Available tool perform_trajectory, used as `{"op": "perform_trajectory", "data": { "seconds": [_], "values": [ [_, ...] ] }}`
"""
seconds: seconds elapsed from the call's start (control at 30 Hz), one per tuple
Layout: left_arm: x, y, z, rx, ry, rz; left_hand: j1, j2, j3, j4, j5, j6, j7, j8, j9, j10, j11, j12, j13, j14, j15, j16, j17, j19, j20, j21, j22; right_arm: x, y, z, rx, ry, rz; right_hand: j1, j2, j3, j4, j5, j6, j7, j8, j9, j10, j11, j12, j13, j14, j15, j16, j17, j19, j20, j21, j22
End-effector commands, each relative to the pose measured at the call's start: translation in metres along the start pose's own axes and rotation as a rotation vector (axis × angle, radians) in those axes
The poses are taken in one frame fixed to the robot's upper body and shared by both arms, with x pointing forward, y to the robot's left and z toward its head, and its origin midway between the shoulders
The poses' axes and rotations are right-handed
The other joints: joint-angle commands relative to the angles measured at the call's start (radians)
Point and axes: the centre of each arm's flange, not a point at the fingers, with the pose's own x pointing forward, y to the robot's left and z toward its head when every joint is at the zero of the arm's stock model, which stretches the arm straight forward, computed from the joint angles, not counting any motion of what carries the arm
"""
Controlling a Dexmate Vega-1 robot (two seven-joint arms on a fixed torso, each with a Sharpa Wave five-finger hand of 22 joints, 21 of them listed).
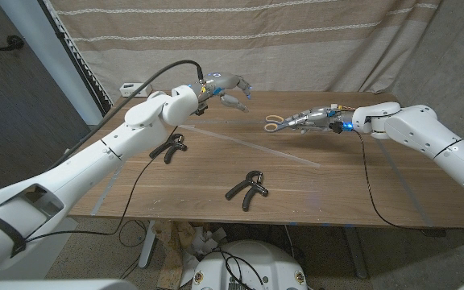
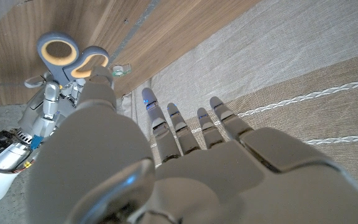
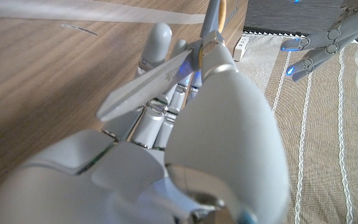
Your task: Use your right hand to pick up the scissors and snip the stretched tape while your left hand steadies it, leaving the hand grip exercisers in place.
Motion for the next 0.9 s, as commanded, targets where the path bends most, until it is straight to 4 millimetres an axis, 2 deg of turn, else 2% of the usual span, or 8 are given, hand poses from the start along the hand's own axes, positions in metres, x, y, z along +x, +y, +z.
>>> {"op": "perform_trajectory", "data": {
  "seconds": [0.03, 0.2, 0.9],
  "values": [
    [0.017, 0.001, 0.005, 0.012, -0.041, -0.021, 0.008, -0.002, 0.004, 0.008, -0.005, 0.014, -0.001, -0.003, 0.003, 0.0, 0.003, 0.001, 0.004, -0.005, -0.161, 0.002, 0.002, 0.002, -0.091, 0.005, 0.004, 0.001, 0.001, 0.001, 0.021, -0.024, 0.004, 0.169, 0.156, 0.008, -0.003, 0.004, 0.007, 0.001, -0.001, 0.003, 0.007, 0.004, -0.004, 0.003, 0.102, -0.104, 0.003, 0.005, -0.008, -0.053, 0.01, 0.003],
    [0.02, 0.001, 0.007, 0.024, -0.051, -0.025, 0.008, -0.002, 0.004, 0.009, -0.007, 0.041, -0.002, 0.006, 0.004, 0.001, 0.003, 0.002, 0.004, -0.005, -0.161, 0.003, 0.002, 0.001, -0.09, 0.005, 0.004, 0.0, 0.0, 0.0, 0.024, -0.029, 0.002, 0.17, 0.157, 0.008, -0.003, 0.003, 0.008, -0.001, -0.003, 0.003, 0.008, 0.002, -0.006, 0.002, 0.102, -0.104, 0.004, 0.005, -0.01, -0.053, 0.012, 0.002],
    [0.027, -0.003, 0.021, 0.056, -0.061, -0.01, 0.008, -0.001, 0.004, 0.01, -0.009, 0.043, -0.004, 0.003, 0.004, 0.005, 0.002, 0.003, 0.004, -0.005, -0.164, 0.004, 0.002, 0.001, -0.089, 0.005, 0.004, 0.0, 0.002, -0.001, 0.03, -0.036, 0.004, 0.171, 0.157, 0.009, -0.003, 0.004, 0.013, 0.0, -0.004, 0.004, 0.012, 0.001, -0.012, -0.001, 0.102, -0.104, 0.005, 0.006, -0.015, -0.053, 0.019, 0.001]
  ]
}}
